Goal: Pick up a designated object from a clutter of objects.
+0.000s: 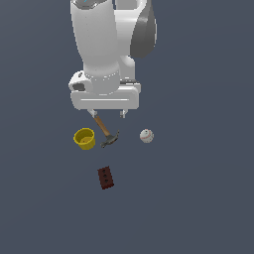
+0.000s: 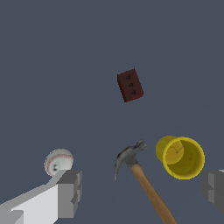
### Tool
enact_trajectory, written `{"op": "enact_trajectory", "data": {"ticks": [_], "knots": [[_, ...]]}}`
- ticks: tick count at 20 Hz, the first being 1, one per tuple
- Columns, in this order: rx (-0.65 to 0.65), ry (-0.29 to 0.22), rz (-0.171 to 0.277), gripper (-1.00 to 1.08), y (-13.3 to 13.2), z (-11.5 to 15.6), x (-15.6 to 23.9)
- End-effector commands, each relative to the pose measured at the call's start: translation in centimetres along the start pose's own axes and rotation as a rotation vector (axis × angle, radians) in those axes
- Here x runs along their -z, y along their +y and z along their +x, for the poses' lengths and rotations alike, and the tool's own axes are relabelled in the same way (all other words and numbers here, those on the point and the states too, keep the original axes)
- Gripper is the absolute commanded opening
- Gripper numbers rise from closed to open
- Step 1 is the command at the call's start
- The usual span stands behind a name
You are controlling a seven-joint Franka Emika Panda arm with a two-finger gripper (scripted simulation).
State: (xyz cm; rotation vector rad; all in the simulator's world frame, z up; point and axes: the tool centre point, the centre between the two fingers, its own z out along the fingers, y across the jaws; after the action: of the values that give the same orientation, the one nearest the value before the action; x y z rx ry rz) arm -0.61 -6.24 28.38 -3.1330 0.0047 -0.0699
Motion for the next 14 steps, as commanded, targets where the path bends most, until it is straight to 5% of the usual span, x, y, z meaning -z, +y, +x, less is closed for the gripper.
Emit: {"op": "enact_trajectory", "data": {"ticks": [1,14], "knots": [[0.028,-0.003,-0.002,1.00,1.0,-0.9,-1.8],[0.222,-0.024,-0.006,1.00,6.3,-9.1,-12.8]]}}
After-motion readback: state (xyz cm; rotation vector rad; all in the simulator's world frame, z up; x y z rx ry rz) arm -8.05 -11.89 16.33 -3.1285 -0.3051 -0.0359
